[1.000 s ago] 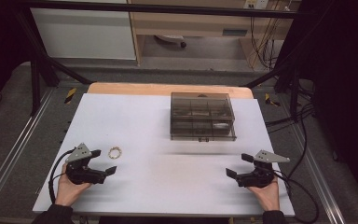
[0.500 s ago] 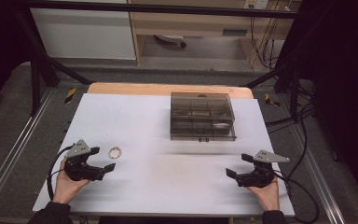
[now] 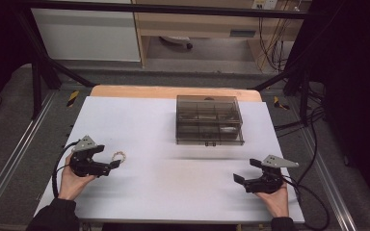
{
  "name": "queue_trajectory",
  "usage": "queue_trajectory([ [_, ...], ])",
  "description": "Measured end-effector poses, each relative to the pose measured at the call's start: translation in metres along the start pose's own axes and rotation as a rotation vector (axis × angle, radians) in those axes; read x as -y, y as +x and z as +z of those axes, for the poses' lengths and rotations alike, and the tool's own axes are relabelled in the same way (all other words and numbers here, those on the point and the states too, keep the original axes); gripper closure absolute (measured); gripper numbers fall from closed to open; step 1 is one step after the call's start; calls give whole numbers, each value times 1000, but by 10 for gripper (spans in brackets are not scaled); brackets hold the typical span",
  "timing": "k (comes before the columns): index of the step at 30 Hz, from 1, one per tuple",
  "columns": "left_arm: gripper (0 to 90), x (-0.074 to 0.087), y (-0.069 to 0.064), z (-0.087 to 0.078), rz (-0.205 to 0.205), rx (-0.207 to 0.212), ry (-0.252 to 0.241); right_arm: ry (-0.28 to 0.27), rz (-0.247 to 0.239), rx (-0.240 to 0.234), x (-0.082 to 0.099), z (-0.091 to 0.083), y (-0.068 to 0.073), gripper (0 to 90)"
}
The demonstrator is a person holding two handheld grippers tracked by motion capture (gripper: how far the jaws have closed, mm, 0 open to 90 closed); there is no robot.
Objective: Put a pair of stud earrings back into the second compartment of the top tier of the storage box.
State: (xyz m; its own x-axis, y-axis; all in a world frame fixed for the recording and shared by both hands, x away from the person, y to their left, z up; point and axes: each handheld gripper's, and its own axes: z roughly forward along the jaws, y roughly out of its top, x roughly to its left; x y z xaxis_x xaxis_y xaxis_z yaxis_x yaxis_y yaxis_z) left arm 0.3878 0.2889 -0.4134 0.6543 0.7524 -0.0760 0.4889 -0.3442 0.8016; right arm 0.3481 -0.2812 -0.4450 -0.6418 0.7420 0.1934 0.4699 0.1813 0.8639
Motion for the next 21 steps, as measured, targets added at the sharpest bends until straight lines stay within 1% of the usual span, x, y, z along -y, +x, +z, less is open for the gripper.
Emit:
queue_trajectory([
  [3, 95, -2, 3, 6, -5, -11, 20, -1, -1, -1, 0, 0, 0, 5],
  [9, 144, -5, 6, 18, -8, -35, 44, 2, -1, 2, 0, 0, 0, 5],
  [10, 159, -4, 7, 20, -10, -39, 48, 3, -1, 3, 0, 0, 0, 5],
  [12, 187, -4, 7, 22, 0, -51, 67, 3, -1, 2, 0, 0, 0, 5],
  [15, 230, -2, 10, 24, -12, -56, 78, 4, -1, 4, 0, 0, 0, 5],
  [21, 347, 0, 13, 29, -16, -84, 104, 3, -3, 3, 0, 0, 0, 5],
])
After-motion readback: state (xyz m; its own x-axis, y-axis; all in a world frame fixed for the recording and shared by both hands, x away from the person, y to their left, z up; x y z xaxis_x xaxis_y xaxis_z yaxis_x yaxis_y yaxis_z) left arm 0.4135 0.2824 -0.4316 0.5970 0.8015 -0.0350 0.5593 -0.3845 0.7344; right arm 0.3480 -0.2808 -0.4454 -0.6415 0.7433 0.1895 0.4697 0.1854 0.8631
